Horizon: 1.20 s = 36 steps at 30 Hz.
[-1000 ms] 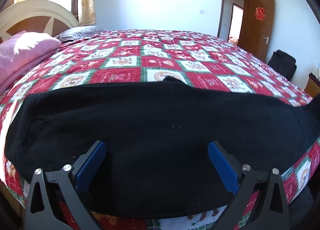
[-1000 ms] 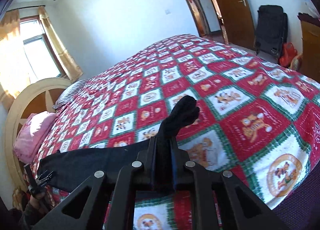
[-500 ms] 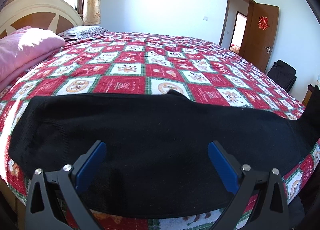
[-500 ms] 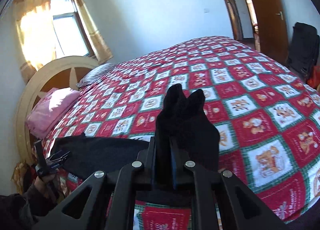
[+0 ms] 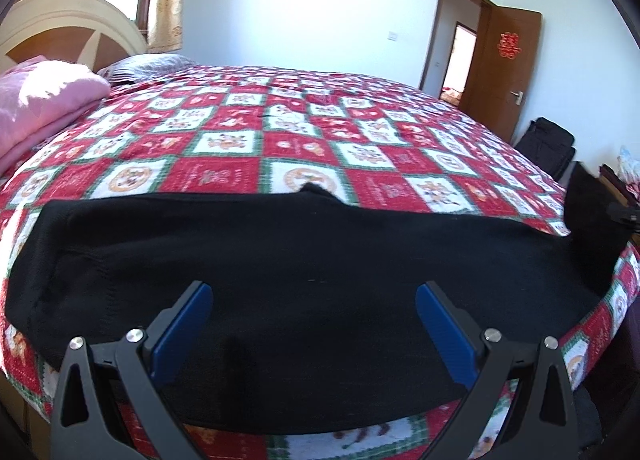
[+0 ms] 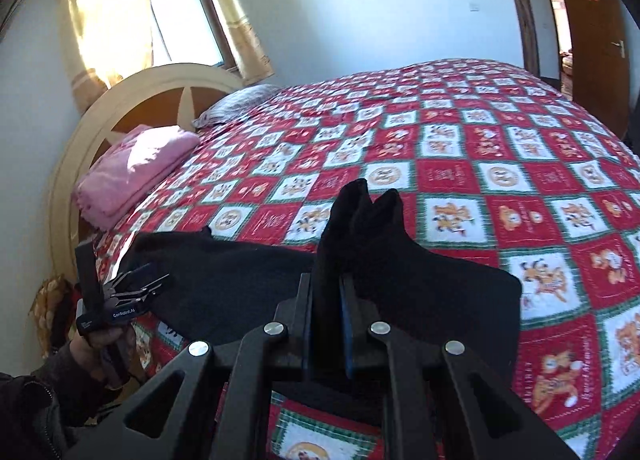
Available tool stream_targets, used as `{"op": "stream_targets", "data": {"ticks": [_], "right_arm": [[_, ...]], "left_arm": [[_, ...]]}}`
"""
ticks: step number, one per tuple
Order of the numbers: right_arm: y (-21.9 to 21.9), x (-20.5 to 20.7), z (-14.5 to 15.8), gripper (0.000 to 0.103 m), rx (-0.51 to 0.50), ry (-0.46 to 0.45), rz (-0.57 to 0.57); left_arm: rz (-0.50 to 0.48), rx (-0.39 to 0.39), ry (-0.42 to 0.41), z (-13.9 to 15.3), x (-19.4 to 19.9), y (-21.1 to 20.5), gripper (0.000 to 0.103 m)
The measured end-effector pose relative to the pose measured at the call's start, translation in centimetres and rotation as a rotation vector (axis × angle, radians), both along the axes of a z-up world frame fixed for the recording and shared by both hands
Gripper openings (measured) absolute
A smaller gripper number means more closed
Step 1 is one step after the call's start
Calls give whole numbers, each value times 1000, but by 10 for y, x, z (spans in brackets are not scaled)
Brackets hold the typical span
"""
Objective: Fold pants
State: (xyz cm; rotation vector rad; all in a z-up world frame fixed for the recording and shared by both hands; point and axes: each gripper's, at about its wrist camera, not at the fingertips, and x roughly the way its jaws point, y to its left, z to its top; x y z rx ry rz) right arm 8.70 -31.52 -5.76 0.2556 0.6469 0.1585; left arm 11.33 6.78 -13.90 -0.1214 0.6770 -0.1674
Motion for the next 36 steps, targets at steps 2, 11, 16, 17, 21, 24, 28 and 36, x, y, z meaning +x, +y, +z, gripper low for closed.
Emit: {"op": "stream_targets", "data": {"ticks": [2,11,16,17,21,24,28,36], "right_arm": [[12,9,-6,12,-5,14,23],[57,55,-66,14,-49,164,129],[36,31,-49,45,3,122,153],[24,21,-41,47,2,88,133],[-30,-8,-30,49,14,31,-29],[-63,-20,-37,49,64,22,-140],[-92,-23,-45,50,117,26,-221],[-94,-20,-53,53,118,15,-235]], "left_arm": [[-20,-3,-4,2,-1,-5,103],[-122,-59,-1,7,2,-34,103],[-211,-124,29,8,14,-66,103],[-232,-133,34,8,16,-73,103],[-326,-172,81,6,27,-112,101],[-378,-207,163,-3,40,-140,86],[-407,-161,161,-1,45,-171,73],[-427,-100,167,0,45,-190,12]]}}
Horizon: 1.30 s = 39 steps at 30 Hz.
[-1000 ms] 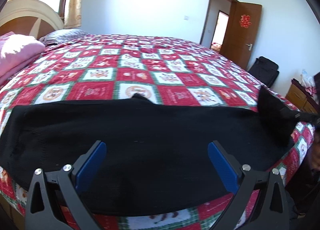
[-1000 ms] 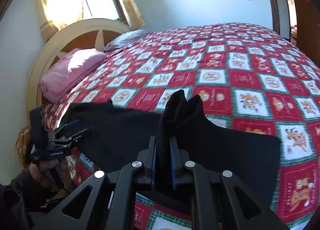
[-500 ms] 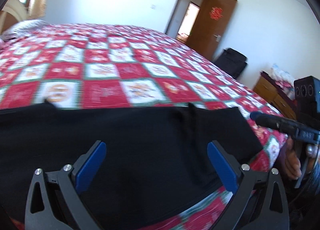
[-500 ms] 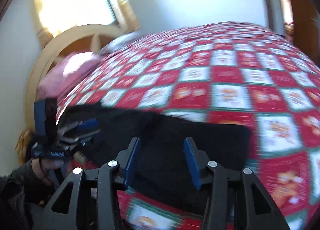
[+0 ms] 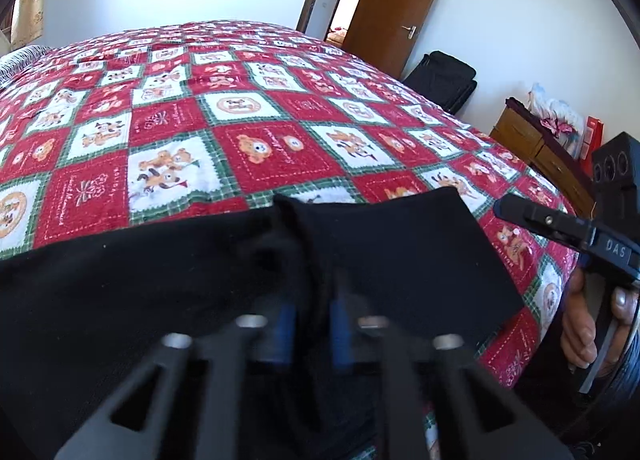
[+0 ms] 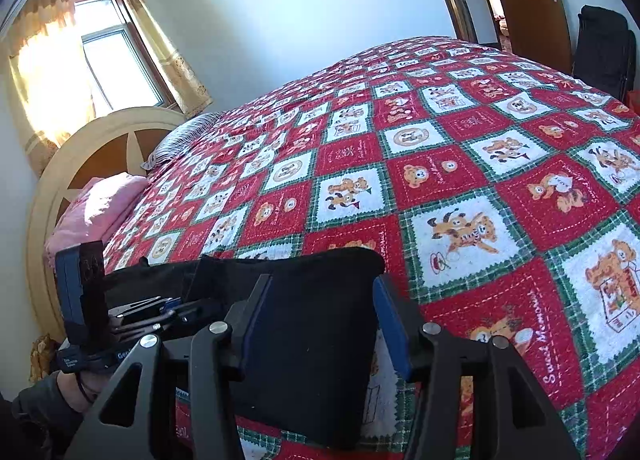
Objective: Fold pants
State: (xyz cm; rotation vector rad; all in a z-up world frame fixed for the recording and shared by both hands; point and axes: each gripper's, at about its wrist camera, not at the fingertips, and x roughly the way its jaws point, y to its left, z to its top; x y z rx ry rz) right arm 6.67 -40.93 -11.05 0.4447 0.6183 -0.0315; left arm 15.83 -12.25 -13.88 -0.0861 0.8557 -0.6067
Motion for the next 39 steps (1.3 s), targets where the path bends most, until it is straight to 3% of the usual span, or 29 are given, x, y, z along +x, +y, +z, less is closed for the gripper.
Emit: {"op": "stream_targets", "data": {"ticks": [7,15,18,22,28,30,35,37,39], "right_arm": [[11,-5,6,54,-26,-49,5],[56,-3,10,55,-113,-85,153],[76,3,-1,57,-129,-38,260],[86,23,-38,57,-150,134,303],[87,20,-30,57,-164,100,283],[91,20,-22,57,-172,69,279],[120,51,-18,57,-216,102,321],[125,72,-32,57,-226,175,312],[125,79,-31,57,-232,142,280]], "left_arm": [[83,-120,-8,25,-9,54,12],[206,-100,68,3,-4,94,12],[216,-93,83,-8,-2,94,13],[219,-102,59,-13,-1,97,18],[212,-126,34,-15,-1,103,21],[212,-125,23,-12,-3,104,27],[259,-94,-34,-2,-8,112,77],[276,-96,-47,1,-9,118,78],[289,-98,-49,2,-10,126,78]]}}
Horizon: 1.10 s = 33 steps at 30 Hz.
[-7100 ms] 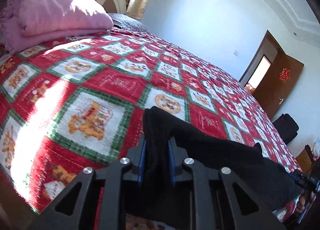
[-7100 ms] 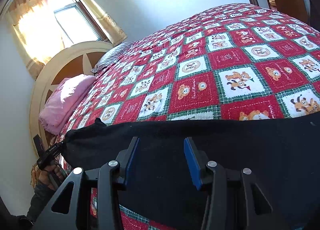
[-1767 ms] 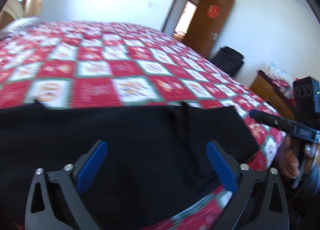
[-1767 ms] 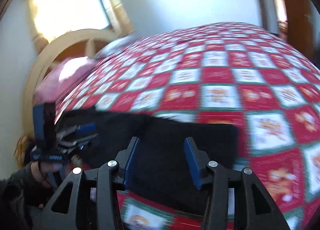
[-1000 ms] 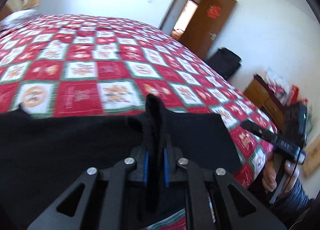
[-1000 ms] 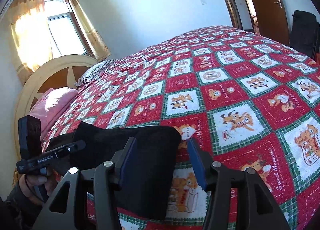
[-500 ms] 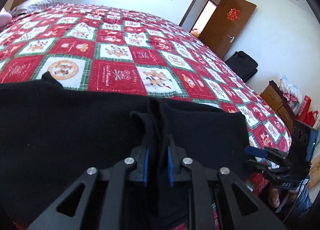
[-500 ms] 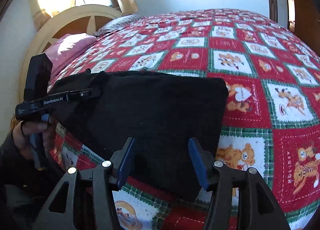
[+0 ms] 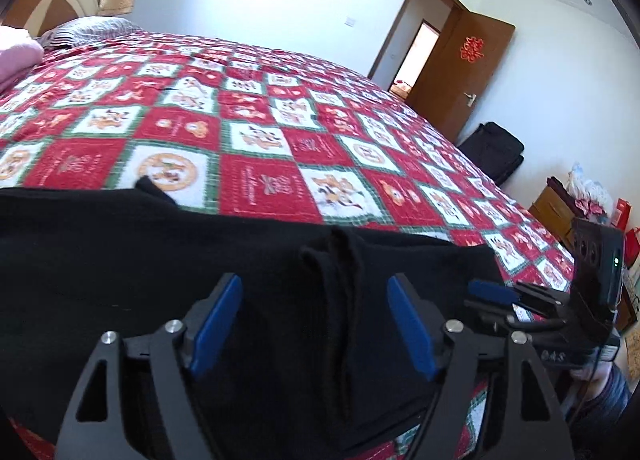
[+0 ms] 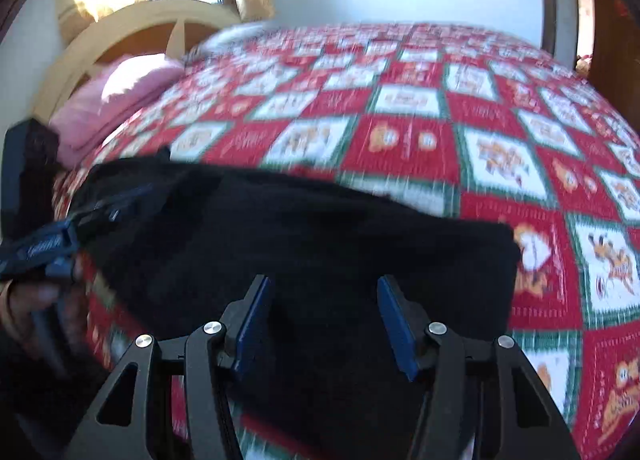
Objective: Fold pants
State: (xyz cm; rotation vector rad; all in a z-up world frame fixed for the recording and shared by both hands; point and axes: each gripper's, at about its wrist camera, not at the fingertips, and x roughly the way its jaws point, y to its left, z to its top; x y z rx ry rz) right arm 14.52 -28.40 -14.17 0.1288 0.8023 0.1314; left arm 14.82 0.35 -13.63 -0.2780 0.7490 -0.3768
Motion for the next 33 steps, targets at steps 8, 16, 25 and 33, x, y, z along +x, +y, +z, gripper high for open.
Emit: {"op": "stream_targets", "data": {"ticks": [8,16,25,33], "right_arm": [[25,-6,20,57,25,-78,87],[70,8,3,58,-89,-36,134],[122,4,-8,58,-88,-12,293],[125,-13,8,59,-62,-111,296]], "left_arm": [[74,60,-26,8,-9,45,86],[244,185,-34,6,-33,139,87],[516,163,-8,-9,-47,251,87],[505,107,36,-35,-41,259,85]]}}
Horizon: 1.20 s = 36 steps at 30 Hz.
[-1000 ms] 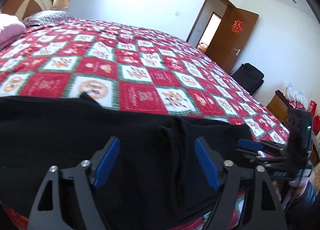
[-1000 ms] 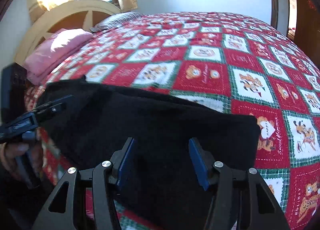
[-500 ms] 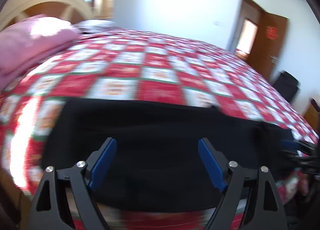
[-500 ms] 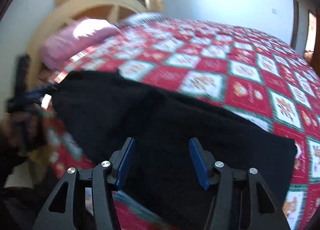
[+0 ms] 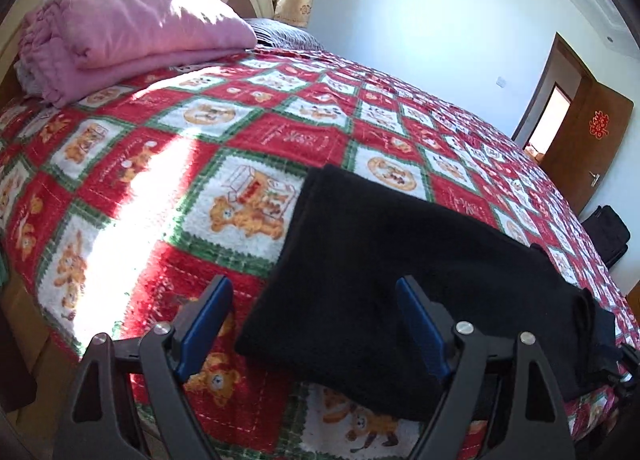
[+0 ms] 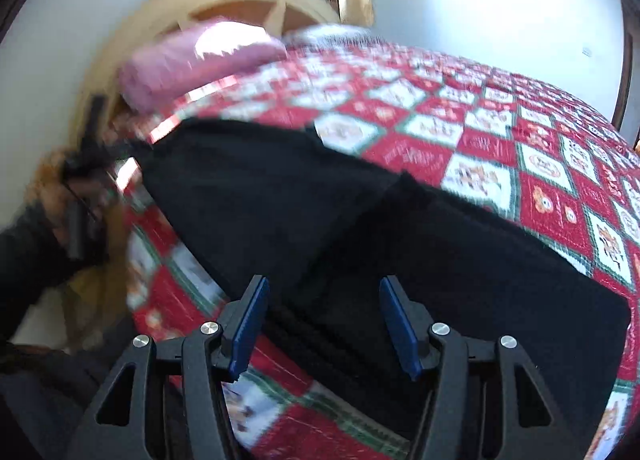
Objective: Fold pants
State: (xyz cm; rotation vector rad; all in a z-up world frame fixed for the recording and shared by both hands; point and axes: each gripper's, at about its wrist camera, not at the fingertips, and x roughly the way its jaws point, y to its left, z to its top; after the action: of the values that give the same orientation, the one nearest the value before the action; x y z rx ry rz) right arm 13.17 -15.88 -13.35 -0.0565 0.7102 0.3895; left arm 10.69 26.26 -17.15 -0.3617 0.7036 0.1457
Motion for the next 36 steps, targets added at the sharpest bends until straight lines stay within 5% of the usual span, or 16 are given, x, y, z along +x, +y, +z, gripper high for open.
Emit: {"op": "stream_targets", "data": {"ticks": [5,10,21,23,28,36], "right_arm": [[2,2,-6,59,-22,13,-9],[-7,6,-14,59,25,50,-51],[-7,5,-18,59,2,34,-79],[-7,4,-17,59,3,33,-78],[-8,4,-19,59,5,32,-81],[-8,2,-18,59,12,23,-86]], "left_arm": [[-5,97,17,-4,0,-13,79],[-12,106,19,-1,0,-14,66],[-36,78,11,-4,3,-10,66],[-44,71,3,-1,2,-11,49],[-48,75,-9,5,1,-19,38],[-80,-165,-89,2,-6,5,30]]}}
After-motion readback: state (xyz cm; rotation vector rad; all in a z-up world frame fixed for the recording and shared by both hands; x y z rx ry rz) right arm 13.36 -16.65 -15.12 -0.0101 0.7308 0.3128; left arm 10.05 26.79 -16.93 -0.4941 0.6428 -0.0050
